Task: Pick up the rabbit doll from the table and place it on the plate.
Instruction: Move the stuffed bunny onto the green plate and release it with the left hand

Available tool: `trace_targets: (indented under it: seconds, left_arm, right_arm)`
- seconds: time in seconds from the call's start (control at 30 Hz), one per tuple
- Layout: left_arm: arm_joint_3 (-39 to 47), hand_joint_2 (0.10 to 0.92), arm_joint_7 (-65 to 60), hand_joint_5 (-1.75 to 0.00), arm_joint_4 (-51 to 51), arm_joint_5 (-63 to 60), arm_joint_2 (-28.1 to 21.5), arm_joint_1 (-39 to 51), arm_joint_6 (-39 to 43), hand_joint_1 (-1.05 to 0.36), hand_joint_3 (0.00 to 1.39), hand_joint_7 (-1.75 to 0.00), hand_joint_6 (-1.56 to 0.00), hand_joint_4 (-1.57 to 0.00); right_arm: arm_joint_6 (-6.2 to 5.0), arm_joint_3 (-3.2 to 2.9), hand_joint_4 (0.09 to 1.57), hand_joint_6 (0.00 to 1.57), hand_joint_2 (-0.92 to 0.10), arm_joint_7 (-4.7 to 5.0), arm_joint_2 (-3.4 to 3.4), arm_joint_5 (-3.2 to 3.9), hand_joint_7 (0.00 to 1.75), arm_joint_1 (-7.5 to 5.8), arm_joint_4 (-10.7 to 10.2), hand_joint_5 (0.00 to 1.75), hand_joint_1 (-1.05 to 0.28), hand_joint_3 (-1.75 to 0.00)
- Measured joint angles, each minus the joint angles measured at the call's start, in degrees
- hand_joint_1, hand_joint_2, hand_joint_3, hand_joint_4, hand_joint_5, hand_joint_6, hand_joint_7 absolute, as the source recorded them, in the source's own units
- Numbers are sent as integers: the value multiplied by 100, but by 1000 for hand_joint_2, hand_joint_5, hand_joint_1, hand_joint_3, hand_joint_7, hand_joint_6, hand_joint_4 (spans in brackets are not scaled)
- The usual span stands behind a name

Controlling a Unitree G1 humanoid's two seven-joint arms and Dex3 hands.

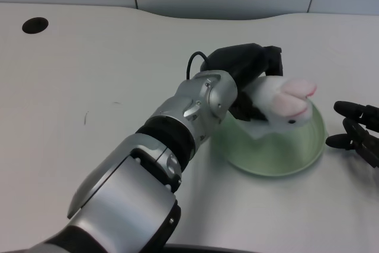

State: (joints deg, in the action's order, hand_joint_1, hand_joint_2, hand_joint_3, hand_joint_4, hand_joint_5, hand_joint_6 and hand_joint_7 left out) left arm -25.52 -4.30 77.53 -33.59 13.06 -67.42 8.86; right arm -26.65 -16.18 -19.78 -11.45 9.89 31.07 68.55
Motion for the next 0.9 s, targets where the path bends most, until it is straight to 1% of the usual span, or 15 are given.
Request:
trace_targets:
  seconds: [0.1,0.17,0.23,0.33,0.47,0.5,0.53,0.57,0.63,0.67,0.7,0.73,0.8,0.83,0.9]
  left_arm:
    - [-84,294,-51,-1746,1,-46,16,0,0,-154,1200,-1746,-807,-881]
    - [-109,294,-51,-1746,3,-71,17,1,-1,-154,1197,-1746,-807,-880]
    - [-135,275,-52,-1746,5,-110,41,4,-14,-141,1178,-1746,-833,-961]
    - [-171,278,-83,-1746,14,-131,68,48,-18,-126,1213,-1746,-834,-995]
    - [-206,261,-85,-1746,37,-157,72,65,-21,-137,1216,-1746,-842,-1008]
    - [-214,258,-85,-1746,37,-167,72,65,-20,-165,1166,-1746,-820,-997]
    - [-228,314,-84,-1746,37,-175,71,65,-16,-220,1002,-1746,-742,-939]
    - [-244,337,-79,-1746,37,-175,69,65,-9,-240,938,-1746,-715,-917]
    - [-240,471,31,-1746,37,-154,60,65,22,-337,631,-1746,-501,-761]
    - [-231,494,98,-1746,38,-130,55,66,47,-350,581,-1746,-472,-740]
    - [-194,571,176,-1625,38,-103,43,65,70,-418,429,-1504,-415,-637]
    - [-147,673,289,-1507,38,-72,31,65,104,-478,236,-1280,-386,-532]
    - [-92,736,458,-1446,39,18,22,65,134,-509,117,-1160,-374,-478]
    - [-68,767,532,-1287,39,35,17,65,156,-581,77,-1045,-229,-233]
    - [-48,802,678,-1125,39,68,8,65,204,-650,42,-953,-79,-70]
  right_arm:
    - [0,-7,719,986,-921,0,37,3,15,0,-11,1091,-423,-238]
    - [0,-11,715,986,-921,0,42,3,15,0,-15,1099,-423,-238]
    - [0,-20,691,978,-921,-25,48,5,11,0,-17,1087,-430,-240]
    - [3,-50,696,979,-921,-48,60,17,11,0,-21,1068,-429,-235]
    - [10,-56,688,969,-921,-22,63,5,6,0,-25,1045,-426,-244]
    - [10,-55,688,968,-921,-18,63,2,5,0,-26,1042,-426,-246]
    - [11,-56,698,972,-921,-20,64,2,7,0,-28,1040,-423,-247]
    - [11,-58,702,974,-921,-22,65,3,8,0,-31,1037,-421,-246]
    - [11,-62,699,973,-921,-28,69,5,8,0,-35,1019,-421,-248]
    - [11,-63,700,973,-921,-30,69,6,7,0,-35,1015,-421,-249]
    - [17,-69,702,976,-921,-37,70,11,9,0,-35,1000,-420,-239]
    - [29,-79,699,973,-921,-49,70,16,7,0,-36,985,-420,-236]
    - [59,-92,698,972,-921,-70,71,35,6,0,-36,975,-420,-237]
    - [59,-98,706,976,-921,-75,71,38,8,0,-36,974,-420,-237]
    - [59,-106,720,978,-921,-75,72,62,9,0,-36,973,-420,-237]
